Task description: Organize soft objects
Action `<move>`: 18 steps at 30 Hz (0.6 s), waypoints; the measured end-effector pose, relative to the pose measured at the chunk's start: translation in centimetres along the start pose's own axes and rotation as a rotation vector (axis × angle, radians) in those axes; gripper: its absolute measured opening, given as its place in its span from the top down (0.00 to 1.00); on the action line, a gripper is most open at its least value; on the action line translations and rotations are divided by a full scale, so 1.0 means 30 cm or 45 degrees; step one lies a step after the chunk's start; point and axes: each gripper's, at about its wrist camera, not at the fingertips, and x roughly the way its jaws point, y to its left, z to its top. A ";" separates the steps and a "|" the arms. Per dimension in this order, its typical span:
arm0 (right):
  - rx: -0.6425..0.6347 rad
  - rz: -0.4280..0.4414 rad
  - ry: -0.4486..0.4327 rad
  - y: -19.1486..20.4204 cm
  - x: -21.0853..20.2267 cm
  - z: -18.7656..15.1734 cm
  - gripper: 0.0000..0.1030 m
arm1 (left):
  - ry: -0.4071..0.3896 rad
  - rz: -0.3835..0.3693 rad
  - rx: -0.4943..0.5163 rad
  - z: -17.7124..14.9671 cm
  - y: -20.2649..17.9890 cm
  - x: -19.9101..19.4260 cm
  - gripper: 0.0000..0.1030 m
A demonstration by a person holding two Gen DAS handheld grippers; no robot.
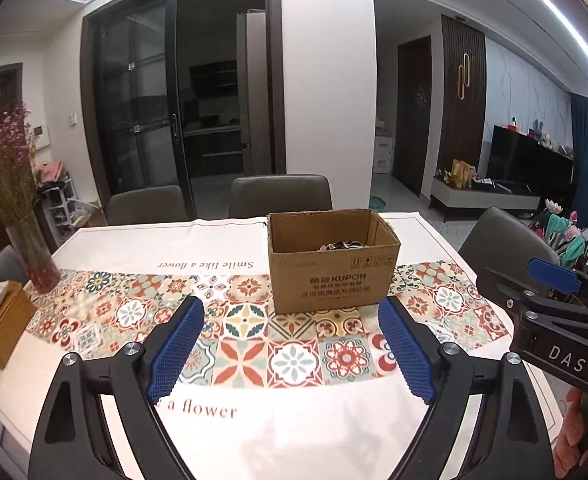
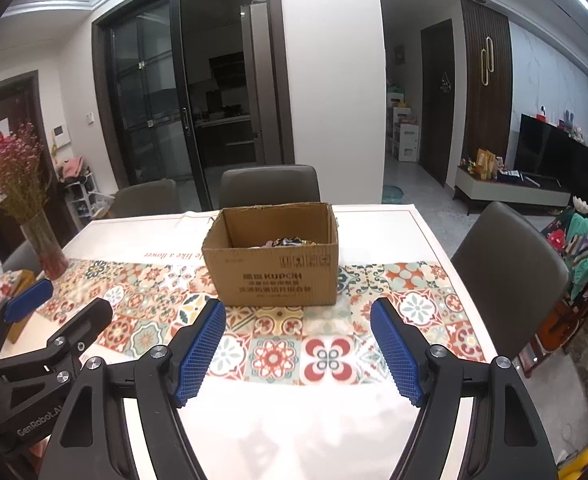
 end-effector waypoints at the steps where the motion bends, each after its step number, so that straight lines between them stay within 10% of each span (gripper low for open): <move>1: -0.003 0.001 -0.005 0.000 -0.020 -0.008 0.27 | -0.002 0.004 -0.002 -0.007 -0.002 -0.014 0.11; 18: -0.012 -0.027 -0.090 -0.011 -0.276 -0.114 0.20 | -0.105 0.085 -0.019 -0.100 -0.034 -0.315 0.00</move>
